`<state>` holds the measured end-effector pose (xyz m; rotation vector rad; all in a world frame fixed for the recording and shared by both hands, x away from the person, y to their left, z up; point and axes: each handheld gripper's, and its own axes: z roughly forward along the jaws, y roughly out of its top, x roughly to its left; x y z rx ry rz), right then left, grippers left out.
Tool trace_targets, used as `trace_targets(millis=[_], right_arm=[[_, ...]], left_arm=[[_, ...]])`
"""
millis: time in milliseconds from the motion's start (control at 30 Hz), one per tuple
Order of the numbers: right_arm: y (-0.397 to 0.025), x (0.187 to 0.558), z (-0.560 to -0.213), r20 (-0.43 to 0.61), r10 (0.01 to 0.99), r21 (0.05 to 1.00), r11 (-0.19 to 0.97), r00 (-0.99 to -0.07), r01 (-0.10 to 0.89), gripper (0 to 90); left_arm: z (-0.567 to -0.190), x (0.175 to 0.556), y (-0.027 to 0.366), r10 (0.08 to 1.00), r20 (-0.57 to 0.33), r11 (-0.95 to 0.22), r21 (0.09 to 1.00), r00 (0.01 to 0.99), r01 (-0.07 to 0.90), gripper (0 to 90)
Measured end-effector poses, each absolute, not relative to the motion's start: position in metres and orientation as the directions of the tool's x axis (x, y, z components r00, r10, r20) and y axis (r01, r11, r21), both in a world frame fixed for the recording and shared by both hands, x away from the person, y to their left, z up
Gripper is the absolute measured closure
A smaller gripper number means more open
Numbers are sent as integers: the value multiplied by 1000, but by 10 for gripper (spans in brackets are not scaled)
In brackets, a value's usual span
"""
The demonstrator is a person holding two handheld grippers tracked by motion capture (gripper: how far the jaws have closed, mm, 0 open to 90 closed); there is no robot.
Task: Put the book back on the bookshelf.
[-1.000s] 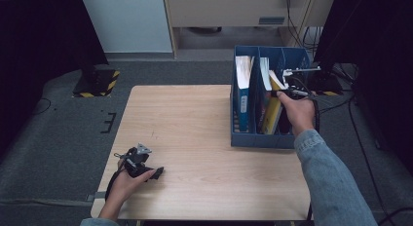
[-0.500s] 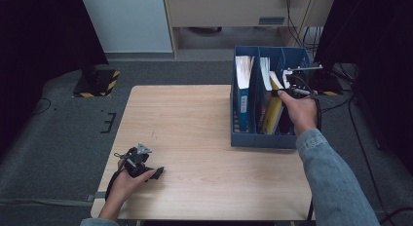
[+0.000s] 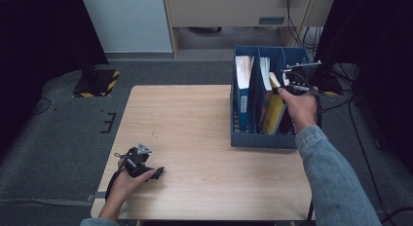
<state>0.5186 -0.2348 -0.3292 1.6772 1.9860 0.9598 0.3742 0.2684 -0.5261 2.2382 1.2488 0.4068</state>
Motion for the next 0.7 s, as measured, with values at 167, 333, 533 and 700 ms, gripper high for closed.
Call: trace_targets(millis=[167,333,533,700], right_arm=[[-235,521,-325,145,967,719,43,-210,694,746],[-234,527,-320,147,970,746,19,-193,665,746],[-233,540,-324,145,976,780,-12,-162,626,745],[-230,549,-328,141,979,794,-23,-147,608,745]], left_arm=[[-526,374,268,851,1,-425,589,525,687,0],[-526,374,268,851,1,-425,589,526,687,0],[-526,374,268,850,-1,-426,587,527,689,0],[-526,375,268,847,0,-430,588,531,685,0]])
